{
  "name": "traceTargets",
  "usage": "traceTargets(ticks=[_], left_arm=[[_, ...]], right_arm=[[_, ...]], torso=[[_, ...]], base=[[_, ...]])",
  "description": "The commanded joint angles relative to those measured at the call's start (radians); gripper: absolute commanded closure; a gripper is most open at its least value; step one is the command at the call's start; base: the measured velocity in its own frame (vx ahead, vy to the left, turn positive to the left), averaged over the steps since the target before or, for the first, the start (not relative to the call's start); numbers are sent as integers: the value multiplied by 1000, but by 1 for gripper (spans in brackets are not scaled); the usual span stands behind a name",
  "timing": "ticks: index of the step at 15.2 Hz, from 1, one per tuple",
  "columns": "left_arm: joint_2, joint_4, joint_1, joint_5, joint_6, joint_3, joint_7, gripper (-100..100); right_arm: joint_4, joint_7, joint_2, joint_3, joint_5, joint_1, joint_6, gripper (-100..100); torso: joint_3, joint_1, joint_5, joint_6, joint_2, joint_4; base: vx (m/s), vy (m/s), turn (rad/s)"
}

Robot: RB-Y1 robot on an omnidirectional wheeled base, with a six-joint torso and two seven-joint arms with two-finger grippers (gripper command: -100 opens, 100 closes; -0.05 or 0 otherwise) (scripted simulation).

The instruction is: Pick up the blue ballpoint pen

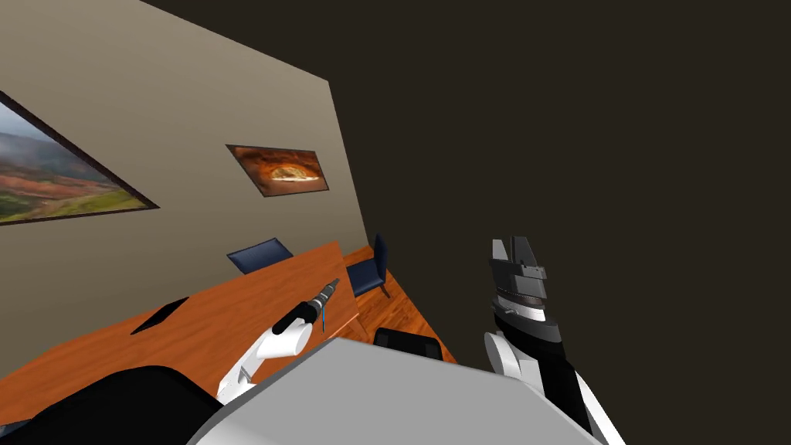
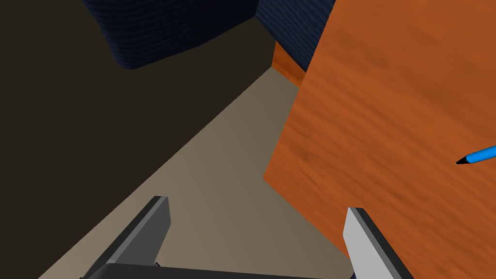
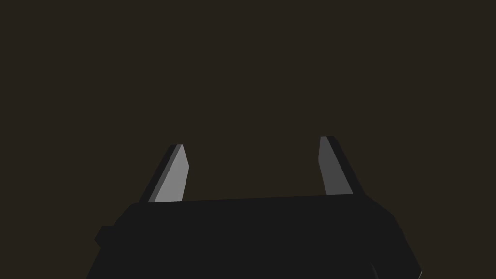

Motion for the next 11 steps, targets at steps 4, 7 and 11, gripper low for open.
traceTargets(ticks=[4, 7, 11], left_arm=[[26, 73, 9, 59, 101, 26, -83, -100], [39, 105, 11, 84, 169, 37, -115, -100], [62, 165, 16, 134, 245, 58, -178, -100]], right_arm=[[0, 0, 0, 0, 0, 0, 0, 0], [0, 0, 0, 0, 0, 0, 0, 0], [0, 0, 0, 0, 0, 0, 0, 0]], torso=[[0, 0, 0, 0, 0, 0], [0, 1, 0, 0, 0, 0], [0, 0, 0, 0, 0, 0]], base=[[14, 27, -167], [16, 37, -192], [13, 30, -150]])
